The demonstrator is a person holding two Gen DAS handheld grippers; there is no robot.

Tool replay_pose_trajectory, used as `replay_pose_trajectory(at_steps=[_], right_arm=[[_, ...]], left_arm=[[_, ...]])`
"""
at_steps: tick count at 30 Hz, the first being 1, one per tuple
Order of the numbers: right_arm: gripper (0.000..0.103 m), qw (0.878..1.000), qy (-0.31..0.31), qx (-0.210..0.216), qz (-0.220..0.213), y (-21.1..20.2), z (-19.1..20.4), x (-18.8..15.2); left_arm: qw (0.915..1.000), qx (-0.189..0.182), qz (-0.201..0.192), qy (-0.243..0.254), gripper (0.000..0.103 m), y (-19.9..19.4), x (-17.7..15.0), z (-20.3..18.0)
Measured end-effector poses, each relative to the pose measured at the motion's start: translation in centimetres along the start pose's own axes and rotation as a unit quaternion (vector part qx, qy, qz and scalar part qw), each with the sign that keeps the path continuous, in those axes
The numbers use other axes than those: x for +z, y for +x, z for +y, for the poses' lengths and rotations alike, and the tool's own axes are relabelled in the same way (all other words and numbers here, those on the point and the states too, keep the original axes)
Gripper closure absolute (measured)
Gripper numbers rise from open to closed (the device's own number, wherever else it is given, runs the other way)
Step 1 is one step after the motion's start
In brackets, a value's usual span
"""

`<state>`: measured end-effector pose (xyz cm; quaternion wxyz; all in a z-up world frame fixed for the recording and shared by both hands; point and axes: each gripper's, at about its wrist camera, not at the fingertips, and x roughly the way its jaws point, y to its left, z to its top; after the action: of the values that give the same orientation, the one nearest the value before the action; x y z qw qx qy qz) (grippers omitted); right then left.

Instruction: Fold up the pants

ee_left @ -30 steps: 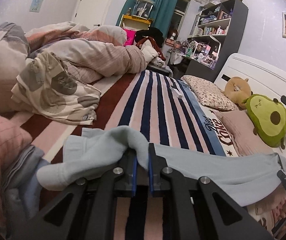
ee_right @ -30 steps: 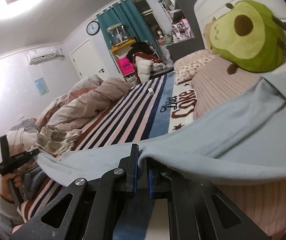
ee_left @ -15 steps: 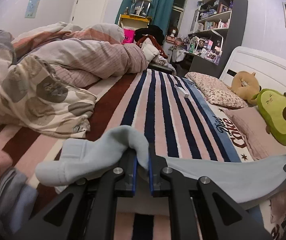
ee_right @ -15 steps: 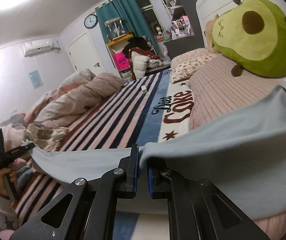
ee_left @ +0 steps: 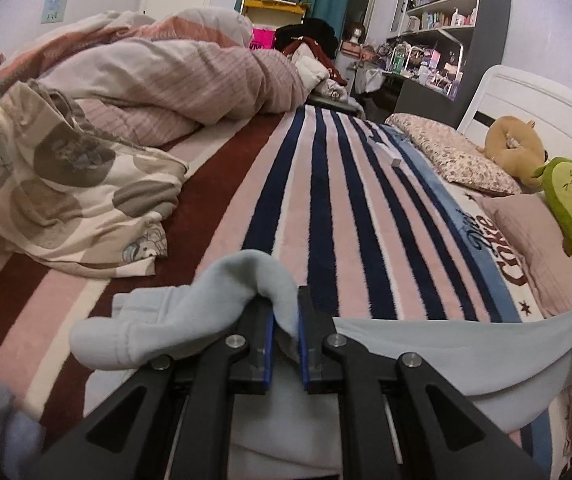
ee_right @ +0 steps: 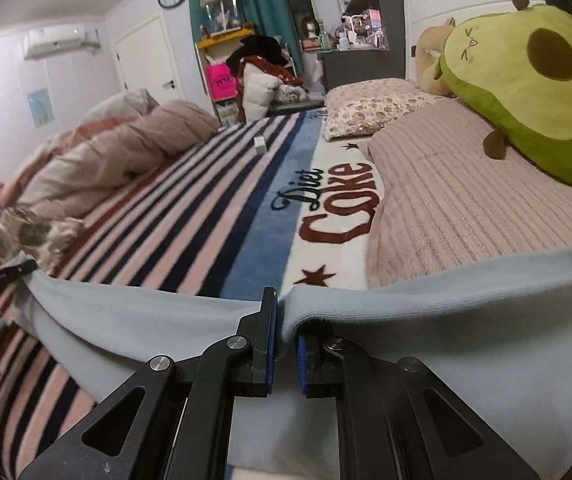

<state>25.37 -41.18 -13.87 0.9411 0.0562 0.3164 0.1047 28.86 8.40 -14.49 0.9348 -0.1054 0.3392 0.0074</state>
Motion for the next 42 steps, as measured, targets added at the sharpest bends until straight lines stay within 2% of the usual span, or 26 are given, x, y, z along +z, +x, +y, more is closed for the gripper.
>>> replay_pose_trajectory(at_steps=[4, 5, 6, 7, 8, 9, 10, 11, 16, 19, 22, 25, 27, 28, 29, 30, 32, 36, 37, 39, 40, 42], right_arm=[[0.099, 1.000, -0.006, -0.020, 0.007, 1.6, 0.1, 0.3], [0.099, 1.000, -0.004, -0.024, 0.010, 2.0, 0.0, 0.3], [0.098, 1.000, -0.001, -0.028, 0.013, 2.5, 0.0, 0.4], [0.089, 0.999, -0.001, -0.028, 0.016, 2.9, 0.0, 0.4], [0.071, 0.999, -0.001, -0.028, 0.018, 3.1, 0.0, 0.4], [0.061, 0.999, 0.000, -0.029, 0.017, 3.3, 0.0, 0.3], [0.042, 0.999, 0.002, -0.030, 0.014, 3.4, -0.1, 0.1], [0.038, 0.999, 0.001, -0.034, 0.013, 3.4, -0.1, -0.1], [0.037, 0.999, -0.006, -0.038, -0.002, 2.1, 0.5, -0.1], [0.031, 0.999, -0.012, -0.042, -0.025, 0.9, 1.2, 0.1], [0.031, 0.999, -0.019, -0.009, -0.025, 0.0, 2.1, 0.5], [0.032, 0.997, -0.028, 0.072, 0.008, 0.4, 3.8, 0.5], [0.051, 0.989, -0.033, 0.136, 0.043, 1.4, 5.4, 0.2], [0.067, 0.983, -0.043, 0.163, 0.071, 2.4, 6.6, -0.1], [0.073, 0.980, -0.049, 0.175, 0.086, 3.1, 7.4, -0.4], [0.074, 0.975, -0.056, 0.186, 0.104, 4.1, 8.1, -0.7], [0.074, 0.971, -0.073, 0.183, 0.137, 6.0, 9.3, -1.7], [0.075, 0.972, -0.081, 0.148, 0.162, 9.3, 9.8, -2.5], [0.077, 0.975, -0.074, 0.136, 0.161, 10.1, 9.6, -2.3], [0.078, 0.979, -0.073, 0.115, 0.153, 10.6, 9.3, -1.8], [0.078, 0.983, -0.079, 0.090, 0.142, 10.8, 9.2, -1.4], [0.078, 0.986, -0.082, 0.066, 0.127, 11.3, 8.9, -0.9]], left_arm=[[0.9997, 0.013, 0.017, 0.010, 0.092, 1.7, 0.2, 0.3], [0.9996, 0.017, 0.019, 0.014, 0.085, 2.0, 0.2, 0.3], [0.9995, 0.019, 0.017, 0.018, 0.070, 2.1, 0.2, 0.3], [0.9995, 0.022, 0.012, 0.020, 0.061, 2.1, 0.1, 0.4], [0.9995, 0.024, 0.004, 0.019, 0.043, 1.9, 0.1, 0.6], [0.9994, 0.028, -0.005, 0.019, 0.034, 1.5, 0.0, 0.8], [0.9992, 0.034, -0.010, 0.020, 0.033, 1.2, 0.1, 0.9], [0.9988, 0.042, -0.016, 0.021, 0.031, 0.8, 0.2, 1.1], [0.9996, 0.020, -0.019, 0.008, 0.031, -0.4, 0.3, 1.8], [0.9996, 0.024, -0.012, 0.010, 0.030, -0.6, -0.3, 1.8], [0.9984, 0.056, -0.008, 0.008, 0.030, -1.0, -1.1, 2.4], [0.9983, 0.058, -0.003, 0.003, 0.029, -1.7, -1.7, 3.1], [0.9994, 0.034, 0.002, -0.004, 0.029, -1.8, -2.3, 3.4], [0.9995, 0.031, 0.007, -0.004, 0.029, -1.7, -2.6, 3.5], [0.9992, 0.039, 0.009, 0.001, 0.029, -1.6, -2.8, 3.4], [0.9987, 0.049, 0.009, 0.006, 0.029, -1.6, -3.0, 3.4], [0.9973, 0.072, 0.007, 0.011, 0.029, -1.7, -3.1, 3.7], [0.9969, 0.079, 0.002, -0.010, 0.028, -1.9, -3.1, 4.9], [0.9964, 0.084, -0.001, -0.014, 0.028, -2.0, -3.1, 5.2], [0.9957, 0.091, -0.008, -0.018, 0.023, -2.2, -3.1, 5.5], [0.9950, 0.096, -0.015, -0.020, 0.021, -2.4, -3.1, 5.7], [0.9942, 0.104, -0.021, -0.019, 0.020, -2.5, -2.9, 5.9]])
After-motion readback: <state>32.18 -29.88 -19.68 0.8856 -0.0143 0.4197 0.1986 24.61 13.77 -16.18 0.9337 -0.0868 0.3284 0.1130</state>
